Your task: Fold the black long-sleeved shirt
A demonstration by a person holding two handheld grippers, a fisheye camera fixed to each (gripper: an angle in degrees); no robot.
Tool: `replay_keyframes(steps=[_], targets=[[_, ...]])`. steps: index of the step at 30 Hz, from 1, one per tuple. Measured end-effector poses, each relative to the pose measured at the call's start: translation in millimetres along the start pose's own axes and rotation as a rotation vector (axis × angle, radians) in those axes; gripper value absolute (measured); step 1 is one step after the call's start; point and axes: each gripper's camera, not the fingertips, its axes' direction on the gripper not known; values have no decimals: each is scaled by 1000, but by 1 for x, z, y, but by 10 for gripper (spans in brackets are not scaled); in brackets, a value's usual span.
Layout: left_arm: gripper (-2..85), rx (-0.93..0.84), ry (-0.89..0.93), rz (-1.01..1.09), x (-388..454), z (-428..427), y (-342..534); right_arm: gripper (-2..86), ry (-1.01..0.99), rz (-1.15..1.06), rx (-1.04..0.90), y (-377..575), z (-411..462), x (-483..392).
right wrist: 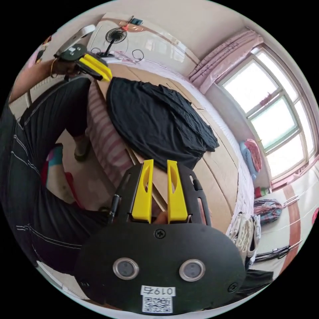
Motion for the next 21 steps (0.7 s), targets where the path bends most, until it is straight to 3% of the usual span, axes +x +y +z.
replay_keyframes(steps=[11, 21], targets=[[34, -124, -258, 374, 80, -31, -32, 73, 148, -436, -77, 17, 1, -4], [58, -145, -277, 675, 145, -35, -78, 65, 156, -470, -89, 29, 0, 9]])
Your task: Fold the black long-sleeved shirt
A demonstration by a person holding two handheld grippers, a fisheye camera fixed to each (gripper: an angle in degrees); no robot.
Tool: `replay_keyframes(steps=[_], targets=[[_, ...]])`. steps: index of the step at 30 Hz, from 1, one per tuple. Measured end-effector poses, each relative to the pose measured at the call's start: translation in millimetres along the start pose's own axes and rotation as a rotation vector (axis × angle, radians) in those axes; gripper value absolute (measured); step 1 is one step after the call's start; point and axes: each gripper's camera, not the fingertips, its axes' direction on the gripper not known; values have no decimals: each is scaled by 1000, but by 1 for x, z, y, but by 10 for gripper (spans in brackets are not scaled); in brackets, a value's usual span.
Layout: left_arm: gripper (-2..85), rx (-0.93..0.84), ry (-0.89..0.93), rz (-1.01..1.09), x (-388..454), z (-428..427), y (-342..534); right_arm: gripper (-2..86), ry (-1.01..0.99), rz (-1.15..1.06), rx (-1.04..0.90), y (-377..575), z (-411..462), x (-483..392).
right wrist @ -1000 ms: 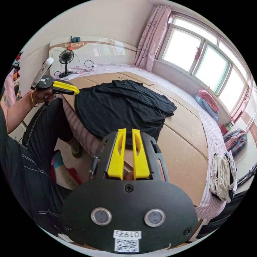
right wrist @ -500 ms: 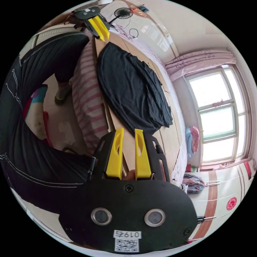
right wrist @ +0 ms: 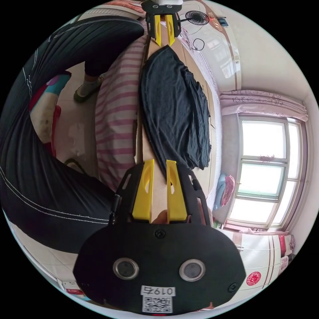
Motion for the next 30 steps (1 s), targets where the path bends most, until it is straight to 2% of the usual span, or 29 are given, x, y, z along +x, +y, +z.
replay_keyframes(steps=[9, 13, 20, 24, 30], targets=[[61, 3, -79, 284, 11, -9, -44, 66, 26, -24, -16, 17, 10, 3], [49, -4, -129, 291, 14, -4, -56, 63, 33, -23, -7, 22, 17, 3], [19, 51, -28, 176, -1, -9, -73, 74, 21, 21, 54, 28, 24, 6], [28, 87, 40, 166, -12, -10, -80, 73, 8, 48, 68, 29, 28, 8], [67, 71, 93, 272, -29, 2, -88, 66, -1, 86, 51, 39, 40, 10]])
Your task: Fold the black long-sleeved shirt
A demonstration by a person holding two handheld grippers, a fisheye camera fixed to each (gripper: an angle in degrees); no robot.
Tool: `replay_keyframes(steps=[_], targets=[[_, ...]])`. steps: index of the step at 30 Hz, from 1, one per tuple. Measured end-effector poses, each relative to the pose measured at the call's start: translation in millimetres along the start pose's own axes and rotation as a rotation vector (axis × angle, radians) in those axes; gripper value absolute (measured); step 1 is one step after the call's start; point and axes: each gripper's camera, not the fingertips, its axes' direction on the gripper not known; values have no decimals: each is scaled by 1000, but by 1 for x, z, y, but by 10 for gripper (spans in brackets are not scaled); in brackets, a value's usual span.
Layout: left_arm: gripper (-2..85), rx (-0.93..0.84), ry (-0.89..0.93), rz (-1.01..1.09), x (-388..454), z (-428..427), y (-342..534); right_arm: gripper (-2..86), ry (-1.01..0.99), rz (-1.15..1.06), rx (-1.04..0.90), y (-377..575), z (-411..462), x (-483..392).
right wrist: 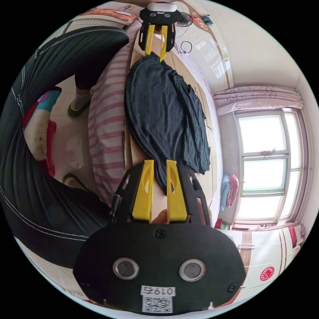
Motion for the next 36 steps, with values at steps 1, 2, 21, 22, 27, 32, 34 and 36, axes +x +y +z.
replay_keyframes(steps=[1, 2, 21, 22, 27, 32, 34, 36], targets=[[70, -4, 1, 8, -2, 1, 0, 66, 6, 5, -17, 4, 4, 1], [72, -22, -1, 19, -5, 5, 1, 66, 7, 6, -23, 9, 6, 2], [61, 64, 105, -18, -18, 7, 10, -7, -115, 229, 115, 21, 14, 4], [60, 58, 105, -5, -16, 8, 11, -8, -133, 252, 122, 23, 14, 6], [41, 30, 148, 59, -15, 14, 14, -8, -168, 311, 132, 29, 13, 6], [37, 8, 102, 28, -16, 17, 25, -8, -157, 335, 142, 27, 7, -5], [25, -46, 28, 33, -8, 26, 30, -8, -153, 325, 142, 24, 5, -12], [15, -28, 26, -5, -4, 26, 39, -8, -140, 308, 137, 21, 3, -21]])
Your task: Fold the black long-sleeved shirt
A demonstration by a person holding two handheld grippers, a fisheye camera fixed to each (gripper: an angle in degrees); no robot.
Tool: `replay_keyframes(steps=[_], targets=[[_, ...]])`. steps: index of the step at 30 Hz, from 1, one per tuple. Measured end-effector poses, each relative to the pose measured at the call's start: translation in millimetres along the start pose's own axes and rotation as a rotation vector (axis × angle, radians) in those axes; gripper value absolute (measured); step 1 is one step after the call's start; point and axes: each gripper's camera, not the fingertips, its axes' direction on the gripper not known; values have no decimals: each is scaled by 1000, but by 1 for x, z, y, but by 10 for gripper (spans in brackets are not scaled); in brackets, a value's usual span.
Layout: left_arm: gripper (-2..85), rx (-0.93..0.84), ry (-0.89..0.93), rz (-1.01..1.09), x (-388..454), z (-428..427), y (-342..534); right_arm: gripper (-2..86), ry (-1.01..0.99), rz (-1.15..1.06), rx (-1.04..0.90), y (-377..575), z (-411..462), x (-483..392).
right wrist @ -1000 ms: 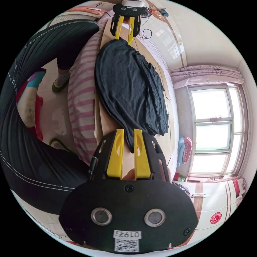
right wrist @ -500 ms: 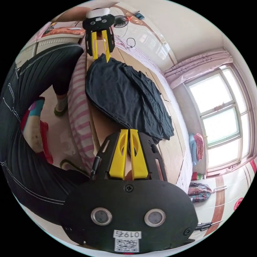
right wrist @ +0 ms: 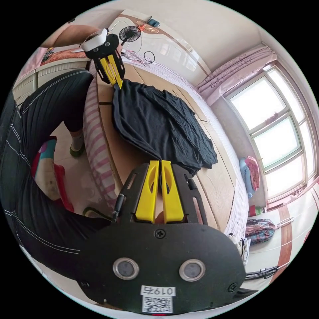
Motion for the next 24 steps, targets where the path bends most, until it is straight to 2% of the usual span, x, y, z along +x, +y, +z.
replay_keyframes(steps=[8, 15, 19, 24], targets=[[6, 45, 76, -115, -11, -4, 32, 28, 104, -180, -57, -4, 1, -62], [5, 37, -58, -116, 12, -7, 48, 72, 192, -192, -72, -14, -5, -91], [5, 37, -119, -153, 22, -4, 56, 33, 192, -179, -85, -21, -11, -104], [4, 65, -32, -272, 5, 1, 76, -6, 200, -158, -96, -34, -22, -119]])
